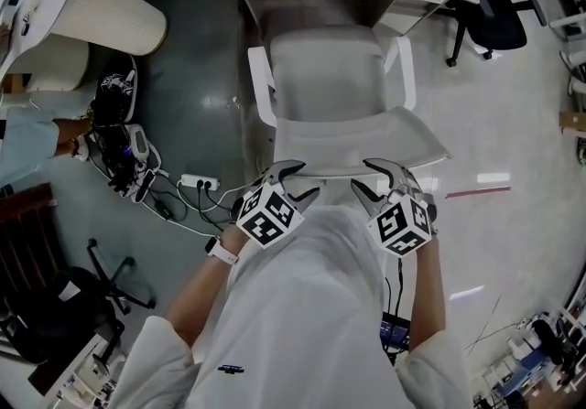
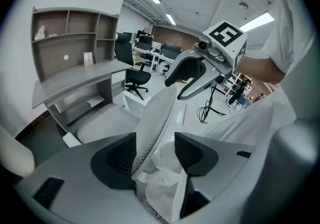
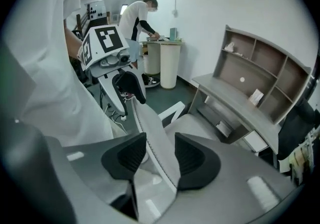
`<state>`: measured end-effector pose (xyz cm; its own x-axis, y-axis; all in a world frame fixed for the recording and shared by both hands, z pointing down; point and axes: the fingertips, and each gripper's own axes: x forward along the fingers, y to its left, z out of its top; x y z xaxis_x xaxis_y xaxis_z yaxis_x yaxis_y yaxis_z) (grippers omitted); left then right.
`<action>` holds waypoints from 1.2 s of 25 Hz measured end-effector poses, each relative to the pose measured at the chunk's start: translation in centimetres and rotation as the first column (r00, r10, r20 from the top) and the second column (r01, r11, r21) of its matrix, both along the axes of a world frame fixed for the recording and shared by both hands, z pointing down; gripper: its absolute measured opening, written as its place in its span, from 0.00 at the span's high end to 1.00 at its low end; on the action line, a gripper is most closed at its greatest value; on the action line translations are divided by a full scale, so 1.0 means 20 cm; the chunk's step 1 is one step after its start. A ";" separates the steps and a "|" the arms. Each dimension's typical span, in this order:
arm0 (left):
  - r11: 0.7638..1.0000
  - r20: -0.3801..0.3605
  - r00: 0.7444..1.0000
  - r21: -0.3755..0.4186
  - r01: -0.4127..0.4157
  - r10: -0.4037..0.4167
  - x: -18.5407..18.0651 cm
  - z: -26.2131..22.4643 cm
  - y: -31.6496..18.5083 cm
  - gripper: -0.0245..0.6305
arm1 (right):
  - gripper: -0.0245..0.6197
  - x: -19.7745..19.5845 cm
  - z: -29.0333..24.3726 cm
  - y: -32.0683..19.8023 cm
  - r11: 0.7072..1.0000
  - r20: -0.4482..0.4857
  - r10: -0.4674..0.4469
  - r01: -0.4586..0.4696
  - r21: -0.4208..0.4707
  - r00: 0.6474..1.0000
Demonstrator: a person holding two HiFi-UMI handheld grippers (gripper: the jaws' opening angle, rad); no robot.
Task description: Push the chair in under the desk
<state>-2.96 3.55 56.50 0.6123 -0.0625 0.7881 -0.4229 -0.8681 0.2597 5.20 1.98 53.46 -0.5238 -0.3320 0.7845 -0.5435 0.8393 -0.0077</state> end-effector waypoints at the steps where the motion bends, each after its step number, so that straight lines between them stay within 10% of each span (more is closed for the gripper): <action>1: 1.000 0.010 1.000 0.003 0.004 -0.004 0.00 0.02 -0.01 0.62 | 0.67 0.00 0.03 0.01 1.000 -0.003 -0.010 0.010 -0.020 1.000; 15: 0.997 0.145 0.989 0.073 -0.009 -0.002 -0.06 0.15 -0.02 0.70 | 0.72 0.07 0.35 0.08 0.993 -0.231 -0.119 0.113 -0.040 0.966; 30: 0.993 0.180 0.983 0.119 0.012 -0.034 -0.06 0.18 -0.13 0.70 | 0.73 0.07 0.35 -0.03 0.996 -0.207 -0.077 0.085 0.028 0.975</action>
